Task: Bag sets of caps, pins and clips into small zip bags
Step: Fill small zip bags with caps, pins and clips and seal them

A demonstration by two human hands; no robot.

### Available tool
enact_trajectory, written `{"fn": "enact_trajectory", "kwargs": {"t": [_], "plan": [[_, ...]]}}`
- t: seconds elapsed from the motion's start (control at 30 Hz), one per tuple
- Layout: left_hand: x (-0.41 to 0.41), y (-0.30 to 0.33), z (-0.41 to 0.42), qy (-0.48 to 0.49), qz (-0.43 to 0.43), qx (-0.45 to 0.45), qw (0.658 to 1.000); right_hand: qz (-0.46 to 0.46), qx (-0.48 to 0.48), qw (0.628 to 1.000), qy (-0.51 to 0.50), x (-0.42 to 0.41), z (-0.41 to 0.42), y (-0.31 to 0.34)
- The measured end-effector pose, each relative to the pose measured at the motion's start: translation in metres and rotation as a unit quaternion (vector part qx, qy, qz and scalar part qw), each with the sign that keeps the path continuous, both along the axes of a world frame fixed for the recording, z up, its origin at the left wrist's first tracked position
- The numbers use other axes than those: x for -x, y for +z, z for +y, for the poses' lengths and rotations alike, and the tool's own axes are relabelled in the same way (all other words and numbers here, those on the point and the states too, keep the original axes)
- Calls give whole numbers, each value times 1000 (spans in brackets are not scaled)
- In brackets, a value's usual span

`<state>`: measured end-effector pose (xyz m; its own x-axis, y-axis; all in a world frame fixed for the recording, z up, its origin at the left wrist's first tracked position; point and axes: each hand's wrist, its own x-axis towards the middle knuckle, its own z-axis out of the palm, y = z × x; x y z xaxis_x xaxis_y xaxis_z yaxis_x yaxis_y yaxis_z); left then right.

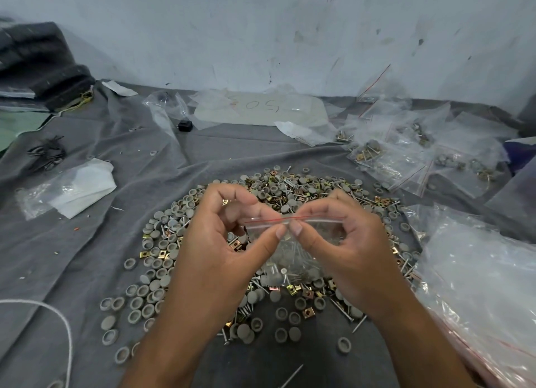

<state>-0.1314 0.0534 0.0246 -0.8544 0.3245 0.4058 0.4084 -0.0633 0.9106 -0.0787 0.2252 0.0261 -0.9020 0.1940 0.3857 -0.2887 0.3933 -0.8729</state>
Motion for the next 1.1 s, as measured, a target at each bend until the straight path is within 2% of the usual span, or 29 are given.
{"fn": "enact_trajectory", "kwargs": {"t": [0.27, 0.37, 0.5, 0.67, 0.8, 1.0, 1.1], "plan": [[1, 2, -6, 7, -13, 0, 1000, -33, 23, 998, 41, 1, 7, -2], [3, 5, -10, 7, -45, -14, 999, -40, 29, 997, 65, 2, 16, 0], [8, 7, -13, -53, -92, -38, 994, -34, 41, 994, 100, 1, 28, 5], [6, 6, -11, -49, -60, -16, 997, -26, 31, 994, 97, -3, 33, 8], [3, 2, -4, -21, -54, -11, 998, -29, -15, 999, 35, -4, 32, 10], [5, 3, -4, -8, -53, -21, 998, -4, -135, 991, -19, -9, 32, 23], [7, 3, -5, 7, -48, -14, 999, 1, -123, 992, -12, 5, 34, 38]]}}
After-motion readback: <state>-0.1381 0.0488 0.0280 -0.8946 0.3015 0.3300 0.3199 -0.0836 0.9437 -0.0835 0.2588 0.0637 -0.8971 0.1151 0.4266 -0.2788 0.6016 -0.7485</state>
